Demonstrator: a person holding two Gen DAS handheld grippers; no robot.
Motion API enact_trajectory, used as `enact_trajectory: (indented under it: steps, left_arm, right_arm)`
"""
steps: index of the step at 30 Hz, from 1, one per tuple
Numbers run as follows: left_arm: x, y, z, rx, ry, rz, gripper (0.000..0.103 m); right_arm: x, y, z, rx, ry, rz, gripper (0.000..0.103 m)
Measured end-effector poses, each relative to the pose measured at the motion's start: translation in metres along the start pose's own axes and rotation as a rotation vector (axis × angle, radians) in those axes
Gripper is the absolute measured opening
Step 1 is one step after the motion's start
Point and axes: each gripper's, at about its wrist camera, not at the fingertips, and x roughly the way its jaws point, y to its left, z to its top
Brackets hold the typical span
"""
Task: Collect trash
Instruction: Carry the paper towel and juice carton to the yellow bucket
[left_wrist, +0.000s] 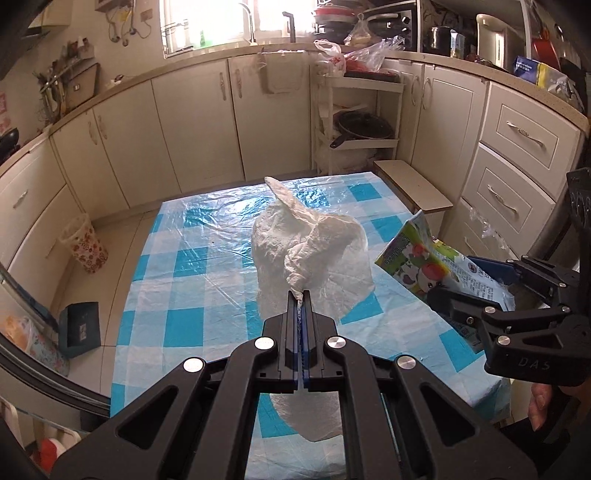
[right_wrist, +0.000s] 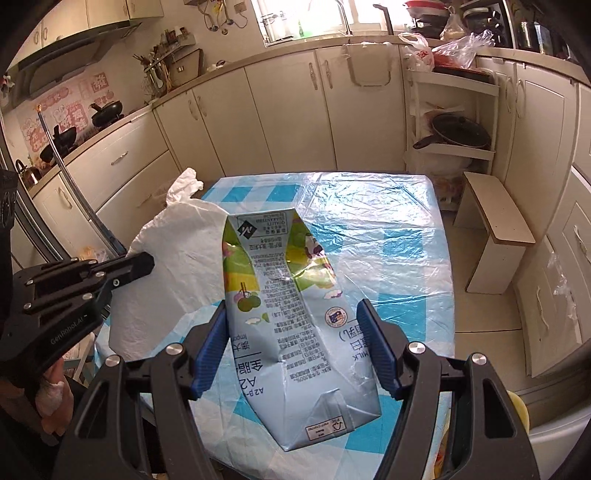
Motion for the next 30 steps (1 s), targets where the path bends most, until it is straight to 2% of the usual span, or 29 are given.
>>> enact_trajectory:
  steps: [14,18,21,25,30]
  left_arm:
    - [-0.003,-0.027,0.004,0.041,-0.027,-0.019,0.002]
    - [-0.003,-0.039,0.006,0.053,-0.032,-0.054,0.002]
    - [-0.004,-0.053,0.007,0.069,-0.040,-0.108,0.002]
    - [-0.002,-0.082,0.002,0.110,-0.032,-0.182,0.002]
    - [0.003,-0.131,-0.006,0.159,0.008,-0.291,0.002]
  right_arm:
    - [-0.018,-0.022,-0.009,0.020,-0.027,-0.043,0.067]
    - [-0.031,-0.040,-0.015,0.034,-0.033,-0.090,0.067]
    - [-0.043,-0.063,-0.024,0.054,-0.024,-0.153,0.067]
    - [-0.054,-0.105,-0.044,0.101,0.032,-0.274,0.067]
    - [-0.047,-0.165,-0.082,0.180,0.188,-0.395,0.067]
